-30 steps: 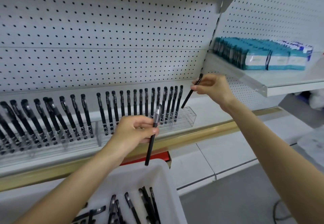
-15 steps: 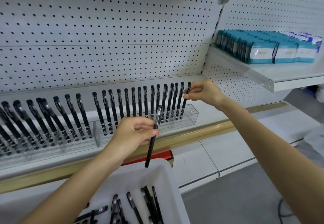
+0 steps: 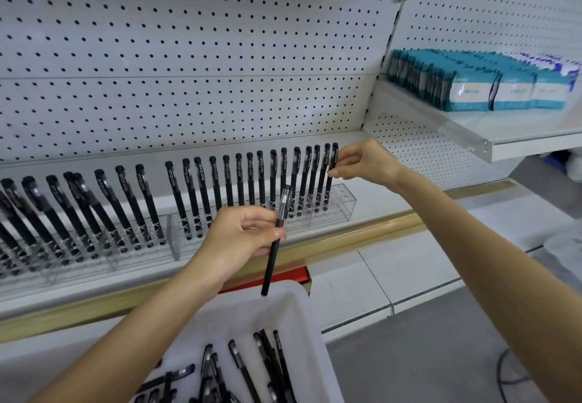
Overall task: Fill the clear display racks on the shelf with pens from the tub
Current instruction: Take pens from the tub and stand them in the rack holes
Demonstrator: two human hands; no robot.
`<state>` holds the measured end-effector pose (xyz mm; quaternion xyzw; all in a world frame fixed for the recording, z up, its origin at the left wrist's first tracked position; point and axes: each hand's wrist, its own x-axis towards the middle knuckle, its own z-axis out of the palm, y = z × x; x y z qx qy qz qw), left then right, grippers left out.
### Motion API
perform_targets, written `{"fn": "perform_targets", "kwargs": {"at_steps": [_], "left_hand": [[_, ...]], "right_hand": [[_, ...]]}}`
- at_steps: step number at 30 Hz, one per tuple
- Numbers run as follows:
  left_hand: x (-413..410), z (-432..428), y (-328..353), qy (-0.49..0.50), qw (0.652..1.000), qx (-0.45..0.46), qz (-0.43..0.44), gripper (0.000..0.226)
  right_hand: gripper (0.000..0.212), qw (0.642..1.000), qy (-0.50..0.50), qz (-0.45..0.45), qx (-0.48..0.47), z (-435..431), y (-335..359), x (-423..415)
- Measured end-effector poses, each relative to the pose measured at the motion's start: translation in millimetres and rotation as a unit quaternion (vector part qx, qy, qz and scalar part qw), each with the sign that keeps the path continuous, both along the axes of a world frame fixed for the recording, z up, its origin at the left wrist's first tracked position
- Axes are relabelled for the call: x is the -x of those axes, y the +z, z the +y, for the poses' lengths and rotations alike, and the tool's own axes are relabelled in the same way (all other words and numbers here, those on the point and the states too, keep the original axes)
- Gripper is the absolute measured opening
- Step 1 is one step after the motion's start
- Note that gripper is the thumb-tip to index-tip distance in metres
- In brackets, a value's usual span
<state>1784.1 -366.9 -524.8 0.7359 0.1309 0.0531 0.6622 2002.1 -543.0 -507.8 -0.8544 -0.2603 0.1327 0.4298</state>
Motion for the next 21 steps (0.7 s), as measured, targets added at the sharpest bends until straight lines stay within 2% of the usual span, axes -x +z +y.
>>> {"fn": "perform_targets", "kwargs": {"at_steps": [3, 7, 9, 14, 21], "left_hand": [[0.4, -1.8, 0.4, 0.003, 1.0, 0.01, -0.002, 0.019], [1.6, -6.5, 0.7, 0.001, 0.999, 0.035, -0.007, 0.016], [2.0, -10.3, 1.0, -0.008, 0.999, 0.044, -0.008, 0.015], [2.7, -23.5, 3.8, -0.04, 0.998, 0.044, -0.014, 0.016], [6.8, -34.1, 12.9, -0.046, 0.997, 0.053, -0.027, 0.014]], "right_hand": [[0.032, 1.0, -0.015, 0.0, -0.003, -8.6, 3.1, 0.9], [0.016, 0.997, -0.047, -0.036, -0.041, -24.6, 13.6, 17.8], [0.011, 0.998, -0.025, -0.032, -0.049, -26.9, 18.2, 37.1], [0.025, 0.992, 0.092, 0.039, -0.074, -11.0, 21.7, 92.8], [0.008, 0.982, 0.118, 0.085, -0.117, -3.3, 16.4, 113.1]]}}
